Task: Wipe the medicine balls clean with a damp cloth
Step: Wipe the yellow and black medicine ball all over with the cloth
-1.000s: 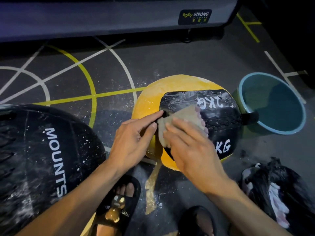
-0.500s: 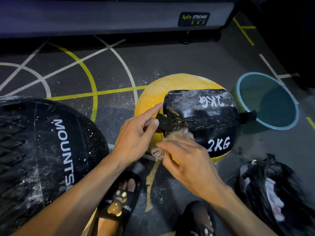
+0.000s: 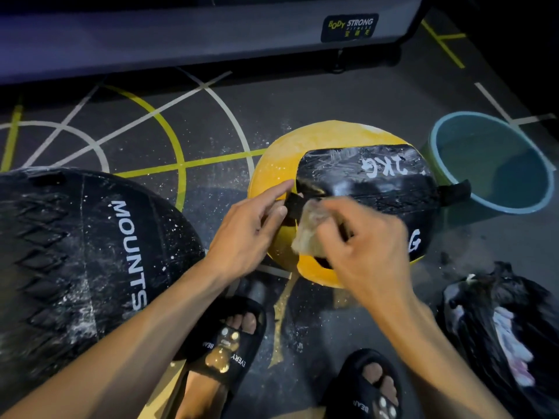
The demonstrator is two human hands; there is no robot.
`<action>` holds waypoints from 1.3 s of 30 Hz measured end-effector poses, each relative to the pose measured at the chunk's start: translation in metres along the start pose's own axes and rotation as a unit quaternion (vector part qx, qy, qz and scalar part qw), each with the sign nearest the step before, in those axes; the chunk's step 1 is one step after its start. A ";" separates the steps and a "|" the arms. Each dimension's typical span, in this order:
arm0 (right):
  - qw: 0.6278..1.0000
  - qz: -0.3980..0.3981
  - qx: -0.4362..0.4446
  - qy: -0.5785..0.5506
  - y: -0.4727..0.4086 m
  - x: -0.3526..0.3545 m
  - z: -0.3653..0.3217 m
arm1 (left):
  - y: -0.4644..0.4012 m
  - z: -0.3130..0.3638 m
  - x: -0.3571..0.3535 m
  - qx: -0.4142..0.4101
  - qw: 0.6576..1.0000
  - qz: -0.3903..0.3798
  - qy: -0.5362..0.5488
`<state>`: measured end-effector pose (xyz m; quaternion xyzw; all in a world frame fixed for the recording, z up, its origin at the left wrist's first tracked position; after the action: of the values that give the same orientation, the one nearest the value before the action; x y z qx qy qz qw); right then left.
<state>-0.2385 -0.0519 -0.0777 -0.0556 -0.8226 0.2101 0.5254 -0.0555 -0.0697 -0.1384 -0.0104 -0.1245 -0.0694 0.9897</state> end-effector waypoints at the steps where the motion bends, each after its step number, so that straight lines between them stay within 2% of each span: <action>1: 0.999 0.039 -0.024 -0.006 -0.003 0.007 0.004 | -0.001 0.001 0.000 -0.003 1.000 0.000 -0.003; 3: 0.996 0.075 -0.032 -0.023 -0.010 0.008 0.004 | -0.003 0.004 -0.001 -0.007 1.000 0.007 -0.011; 4: 0.998 0.052 -0.006 -0.022 -0.012 0.002 0.000 | -0.003 0.005 -0.002 -0.009 1.000 0.007 -0.011; 6: 0.996 -0.046 0.074 0.006 -0.006 -0.013 -0.009 | -0.004 0.003 -0.002 -0.015 1.000 0.006 -0.005; 8: 0.992 -0.093 0.081 0.017 -0.006 -0.011 -0.009 | -0.003 0.002 -0.001 -0.017 1.000 0.005 0.005; 12: 0.999 0.017 0.023 -0.014 -0.015 0.004 0.003 | -0.004 0.006 -0.004 -0.035 0.999 0.020 0.013; 13: 0.999 0.017 0.026 -0.010 -0.016 0.003 0.002 | -0.005 0.005 -0.005 -0.038 0.999 0.023 0.011; 16: 0.990 -0.097 0.103 0.028 -0.003 -0.016 -0.012 | -0.006 -0.002 -0.005 -0.024 0.999 0.026 0.023; 18: 0.988 -0.118 0.099 0.000 -0.003 -0.011 -0.011 | -0.004 -0.007 -0.004 -0.028 0.999 0.033 0.017; 21: 0.999 0.023 0.036 0.004 -0.013 0.002 0.002 | -0.005 -0.007 -0.008 -0.047 0.998 0.031 -0.003; 22: 0.999 0.041 0.019 0.019 -0.015 0.001 0.003 | -0.005 -0.005 -0.008 -0.050 0.998 0.033 -0.014; 26: 0.993 -0.060 0.100 0.036 -0.002 -0.023 -0.019 | -0.004 -0.005 -0.008 -0.037 0.999 0.036 -0.004; 27: 0.993 -0.070 0.090 0.014 -0.001 -0.021 -0.018 | -0.003 -0.007 -0.007 -0.034 0.999 0.037 -0.003; 30: 0.994 -0.036 -0.048 -0.094 -0.003 0.004 0.003 | -0.002 -0.005 -0.010 -0.042 0.998 0.034 -0.021; 33: 0.965 0.076 -0.170 -0.185 -0.006 0.042 0.033 | 0.004 -0.001 -0.015 -0.037 0.998 0.051 -0.010; 36: 0.935 0.196 -0.249 -0.158 -0.012 0.065 0.075 | 0.007 -0.002 -0.019 -0.021 0.997 0.075 -0.017; 39: 0.937 0.175 -0.289 -0.085 -0.013 0.049 0.107 | 0.007 -0.001 -0.024 -0.028 0.995 0.098 -0.013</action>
<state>-0.3533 -0.0795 -0.0700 -0.3298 -0.8669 0.0559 0.3697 -0.0771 -0.0594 -0.1457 -0.0511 -0.1333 0.0248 0.9895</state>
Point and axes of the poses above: each hand's wrist, its own y-axis away from the middle knuckle, its own x-axis out of the back of the hand, z = x × y, the point moved 2 cm from there along -y, towards the middle knuckle, and after that the axes turned 15 degrees about y, right-handed, at the moved point
